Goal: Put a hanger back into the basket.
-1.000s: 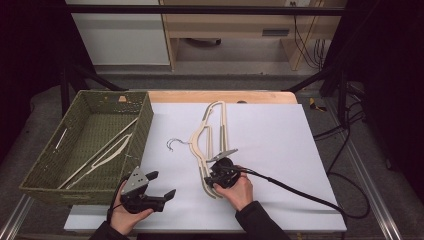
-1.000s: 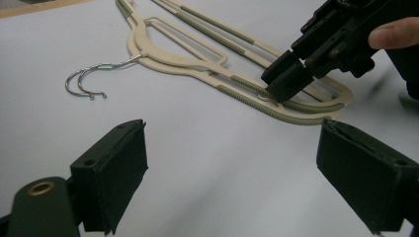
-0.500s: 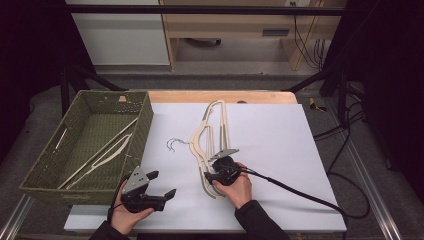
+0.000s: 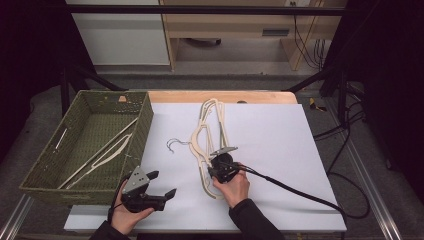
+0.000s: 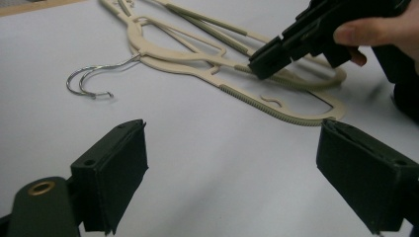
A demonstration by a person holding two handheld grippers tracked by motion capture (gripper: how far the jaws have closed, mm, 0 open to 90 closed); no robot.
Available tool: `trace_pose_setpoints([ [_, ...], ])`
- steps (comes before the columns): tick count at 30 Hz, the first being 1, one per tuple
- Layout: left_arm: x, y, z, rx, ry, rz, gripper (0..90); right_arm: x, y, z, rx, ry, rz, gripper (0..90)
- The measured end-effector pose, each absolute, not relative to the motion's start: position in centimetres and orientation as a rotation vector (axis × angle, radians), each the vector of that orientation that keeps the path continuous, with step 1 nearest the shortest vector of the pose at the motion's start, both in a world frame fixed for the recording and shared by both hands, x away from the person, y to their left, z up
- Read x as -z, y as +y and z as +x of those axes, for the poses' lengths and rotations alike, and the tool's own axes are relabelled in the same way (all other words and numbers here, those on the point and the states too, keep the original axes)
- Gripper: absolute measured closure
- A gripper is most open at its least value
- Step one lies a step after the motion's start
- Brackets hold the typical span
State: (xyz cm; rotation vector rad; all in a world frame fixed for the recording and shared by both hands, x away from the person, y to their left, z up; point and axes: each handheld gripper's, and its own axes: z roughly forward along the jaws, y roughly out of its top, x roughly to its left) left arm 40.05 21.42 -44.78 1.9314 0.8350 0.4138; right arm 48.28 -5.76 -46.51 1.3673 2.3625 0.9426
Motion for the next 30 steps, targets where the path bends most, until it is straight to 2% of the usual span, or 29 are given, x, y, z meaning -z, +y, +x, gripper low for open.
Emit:
trace_pose_setpoints([
  [9, 44.7, 21.3, 40.1, -0.419, 0.836, 1.938, 12.1, 43.7, -9.1, 48.2, -1.08, 2.351, 1.359, 80.2],
  [15, 43.5, 20.7, 41.3, -0.44, 0.808, 1.943, 13.6, 42.9, -9.9, 47.4, -1.064, 2.377, 1.325, 80.2],
  [22, 42.0, 19.1, 44.8, -0.428, 0.805, 1.986, 24.4, 42.4, -10.6, 46.5, -1.055, 2.406, 1.292, 80.2],
  [30, 43.6, 17.1, 49.1, -0.371, 0.822, 2.103, 38.3, 42.5, -10.9, 45.9, -1.065, 2.421, 1.275, 80.1],
])
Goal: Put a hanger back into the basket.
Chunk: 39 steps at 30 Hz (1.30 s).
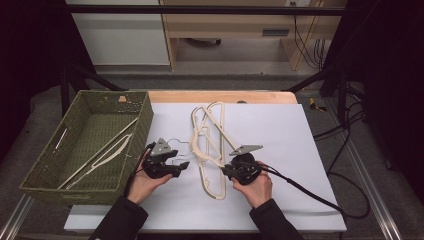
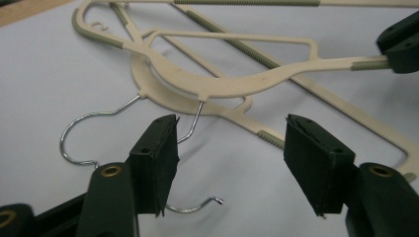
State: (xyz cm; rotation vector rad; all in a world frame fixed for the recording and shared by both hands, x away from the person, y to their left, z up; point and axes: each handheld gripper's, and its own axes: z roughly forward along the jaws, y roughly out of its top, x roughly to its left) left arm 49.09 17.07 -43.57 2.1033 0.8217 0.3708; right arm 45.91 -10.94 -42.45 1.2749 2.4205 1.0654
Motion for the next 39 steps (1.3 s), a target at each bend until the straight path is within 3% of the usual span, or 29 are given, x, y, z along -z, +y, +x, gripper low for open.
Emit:
trace_pose_setpoints([
  [10, 46.1, 16.0, 52.2, -0.295, 0.809, 2.196, 58.8, 42.8, -11.3, 45.1, -1.062, 2.444, 1.27, 80.1],
  [22, 46.5, 15.5, 52.6, -0.271, 0.693, 2.265, 85.7, 42.6, -11.6, 44.5, -1.067, 2.457, 1.207, 80.1],
  [39, 44.0, 14.8, 49.9, -0.294, 0.603, 2.444, 88.7, 44.9, -11.8, 43.1, -1.013, 2.577, 1.154, 79.4],
])
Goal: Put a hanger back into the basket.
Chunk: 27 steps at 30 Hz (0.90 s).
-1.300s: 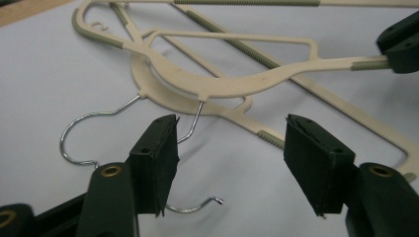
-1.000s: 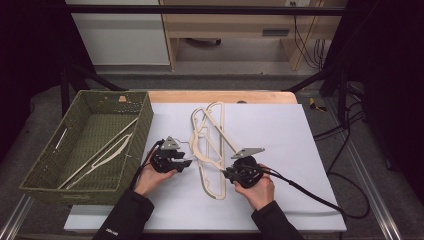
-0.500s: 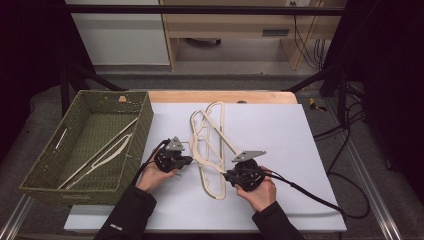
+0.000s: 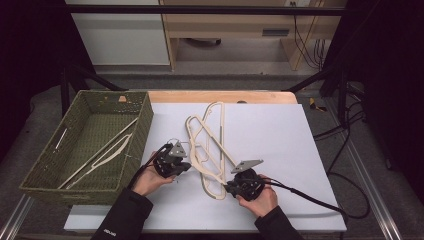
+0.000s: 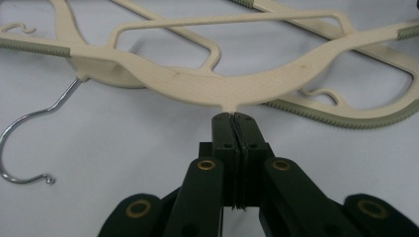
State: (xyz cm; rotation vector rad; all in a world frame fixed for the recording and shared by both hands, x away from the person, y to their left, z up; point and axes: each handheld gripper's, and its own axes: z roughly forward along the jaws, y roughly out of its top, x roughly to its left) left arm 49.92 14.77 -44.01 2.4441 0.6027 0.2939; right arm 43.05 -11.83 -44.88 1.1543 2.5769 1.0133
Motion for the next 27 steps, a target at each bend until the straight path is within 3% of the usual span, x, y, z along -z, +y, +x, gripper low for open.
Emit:
trace_pose_setpoints([
  [1, 43.8, 14.6, 49.7, -0.296, 0.611, 2.45, 88.7, 44.9, -11.8, 43.0, -1.034, 2.585, 1.148, 78.3],
  [7, 43.1, 14.1, 48.6, -0.313, 0.637, 2.487, 88.6, 44.3, -11.2, 43.0, -1.136, 2.488, 0.946, 51.6],
  [11, 42.8, 13.6, 48.0, -0.319, 0.629, 2.506, 88.6, 44.6, -9.5, 43.4, -1.129, 2.437, 0.783, 41.5],
  [20, 41.8, 12.7, 46.6, -0.309, 0.63, 2.487, 88.6, 46.0, -5.6, 44.2, -1.037, 2.496, 0.75, 54.7],
  [23, 41.6, 12.4, 46.2, -0.322, 0.628, 2.491, 88.6, 46.5, -5.3, 44.2, -0.991, 2.508, 0.746, 63.0],
  [24, 41.6, 12.3, 46.1, -0.322, 0.628, 2.493, 88.6, 46.7, -5.2, 44.2, -0.963, 2.506, 0.732, 69.9],
  [27, 41.5, 12.4, 46.0, -0.332, 0.61, 2.482, 88.5, 46.6, -5.4, 44.2, -0.929, 2.51, 0.675, 73.2],
])
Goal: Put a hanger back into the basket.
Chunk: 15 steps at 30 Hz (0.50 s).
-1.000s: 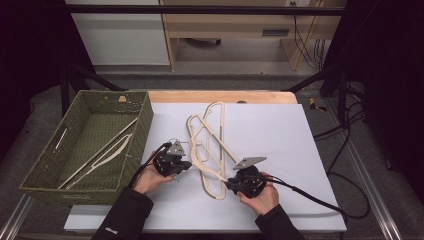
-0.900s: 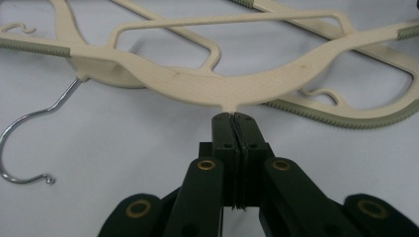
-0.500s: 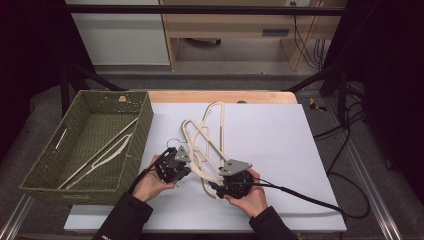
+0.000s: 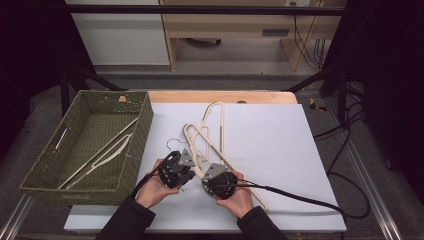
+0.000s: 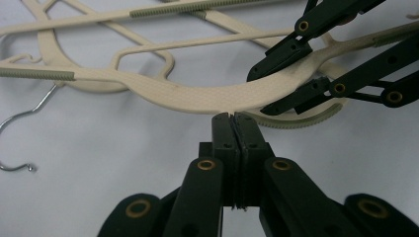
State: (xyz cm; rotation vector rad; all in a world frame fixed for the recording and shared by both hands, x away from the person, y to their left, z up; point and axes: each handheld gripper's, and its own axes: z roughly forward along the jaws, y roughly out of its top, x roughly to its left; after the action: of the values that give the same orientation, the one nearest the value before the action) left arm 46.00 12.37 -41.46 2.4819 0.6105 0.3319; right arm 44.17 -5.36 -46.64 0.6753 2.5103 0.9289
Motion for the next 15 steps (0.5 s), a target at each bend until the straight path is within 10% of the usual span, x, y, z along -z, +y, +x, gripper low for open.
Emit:
trace_pose_setpoints([
  [5, 40.2, 12.9, 45.5, -0.337, 0.58, 2.4, 87.0, 46.0, -5.7, 43.9, -0.943, 2.489, 0.649, 75.1],
  [15, 34.9, 16.9, 43.0, -0.484, 0.593, 2.079, 44.6, 43.8, -7.3, 43.7, -0.994, 2.464, 0.641, 78.4],
])
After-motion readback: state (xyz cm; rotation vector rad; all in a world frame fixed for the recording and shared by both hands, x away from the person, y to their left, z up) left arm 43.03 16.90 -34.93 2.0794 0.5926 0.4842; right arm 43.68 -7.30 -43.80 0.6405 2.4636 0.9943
